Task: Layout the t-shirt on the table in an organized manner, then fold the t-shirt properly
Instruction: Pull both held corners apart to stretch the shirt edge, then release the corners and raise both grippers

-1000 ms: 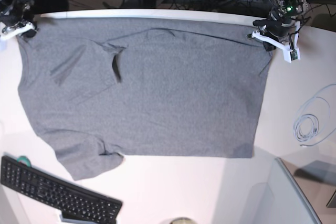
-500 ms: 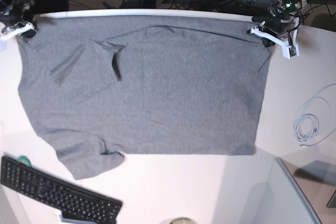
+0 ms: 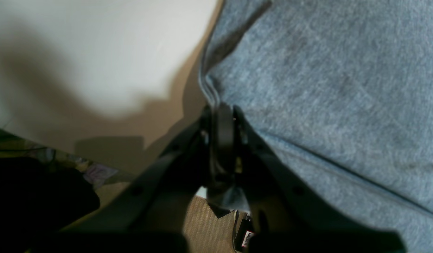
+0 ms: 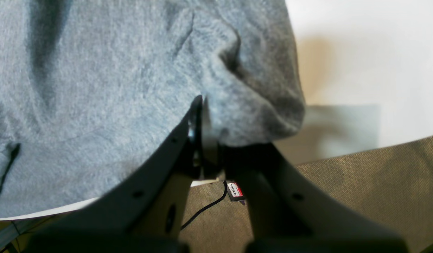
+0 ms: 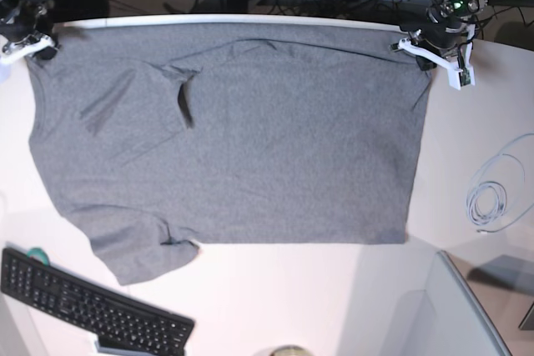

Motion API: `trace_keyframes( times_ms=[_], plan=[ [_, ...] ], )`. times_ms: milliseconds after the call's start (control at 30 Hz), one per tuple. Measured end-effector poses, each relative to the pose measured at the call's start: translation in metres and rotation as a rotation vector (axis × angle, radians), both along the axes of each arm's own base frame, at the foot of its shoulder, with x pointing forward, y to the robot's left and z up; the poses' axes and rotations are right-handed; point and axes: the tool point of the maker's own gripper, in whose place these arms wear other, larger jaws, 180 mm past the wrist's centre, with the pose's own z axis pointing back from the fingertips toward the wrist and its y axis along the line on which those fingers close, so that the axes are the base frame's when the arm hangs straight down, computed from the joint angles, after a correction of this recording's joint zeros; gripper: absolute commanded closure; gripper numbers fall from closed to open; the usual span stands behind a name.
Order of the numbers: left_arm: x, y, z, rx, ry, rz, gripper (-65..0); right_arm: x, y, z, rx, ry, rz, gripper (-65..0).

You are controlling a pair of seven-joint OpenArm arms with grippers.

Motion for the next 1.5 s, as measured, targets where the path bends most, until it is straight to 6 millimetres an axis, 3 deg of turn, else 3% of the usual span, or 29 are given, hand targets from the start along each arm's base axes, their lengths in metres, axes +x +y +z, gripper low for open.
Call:
trace_keyframes(
  times_ms=[167,233,300,433,533,633,700,767,833,900,967,1033,1133,1167,1267,1300,1400,1500],
  plan=[
    [-0.006,0.001,-0.002,0.002,0.014,0.002,-26.2,-0.002,0.0,-0.001,-0.002,0.005,0.001,-30.0],
    [-0.009,0.001,-0.003,0.004,0.021,0.001,-34.1,-0.003,-0.001,0.0,0.0,0.002,-0.008,-35.7],
    [-0.011,0.005,-0.002,0.004,0.018,0.015,-38.8,-0.007,-0.011,0.002,-0.006,-0.007,-0.059,-36.5],
    [-0.026,0.045,0.01,0.061,0.002,0.132,-41.0,-0.027,-0.032,0.01,-0.034,0.033,-0.112,-36.5],
    [-0.04,0.072,0.022,0.106,0.001,0.199,-41.0,-0.024,-0.05,0.029,-0.094,-0.007,-0.143,-36.6],
    [-0.04,0.101,0.058,0.184,-0.071,0.247,-40.6,-0.022,-0.07,0.052,-0.168,-0.053,-0.171,-36.6],
    [-0.029,0.105,0.085,0.167,-0.184,0.235,-40.5,-0.026,-0.079,0.065,-0.22,-0.055,-0.163,-36.6],
    [-0.022,0.104,0.104,0.141,-0.27,0.228,-40.3,-0.031,-0.074,0.063,-0.205,-0.026,-0.157,-36.6],
    [-0.017,0.097,0.112,0.105,-0.315,0.216,-40.2,-0.032,-0.062,0.057,-0.171,-0.004,-0.151,-36.6],
    [-0.013,0.08,0.104,0.012,-0.297,0.194,-36.2,-0.031,-0.055,0.056,-0.158,-0.01,-0.15,-36.6],
    [0.0,0.052,0.092,-0.074,-0.277,0.14,-21.4,-0.03,-0.052,0.057,-0.157,-0.019,-0.15,-36.3],
    [0.018,0.022,0.085,-0.14,-0.301,0.062,-0.3,-0.02,-0.042,0.06,-0.167,-0.033,-0.07,-36.0],
    [0.036,-0.005,0.071,-0.214,-0.347,0.027,0.0,0.008,-0.016,0.066,-0.163,-0.096,0.116,-30.9],
    [0.039,-0.014,0.061,-0.238,-0.338,0.017,0.0,0.015,-0.01,0.066,-0.155,-0.11,0.132,-25.8],
    [0.043,-0.045,0.03,-0.299,-0.269,-0.047,0.0,0.033,0.01,0.059,-0.119,-0.129,0.193,-2.7],
    [0.046,-0.06,0.025,-0.325,-0.268,-0.084,0.0,0.036,0.014,0.056,-0.108,-0.134,0.198,0.0],
    [0.049,-0.072,0.01,-0.345,-0.281,-0.092,0.0,0.041,0.017,0.051,-0.093,-0.167,0.186,-1.4],
    [0.029,-0.05,-0.014,-0.245,-0.201,-0.076,0.0,0.038,0.017,0.031,-0.057,-0.121,0.185,-0.8]
  ],
)
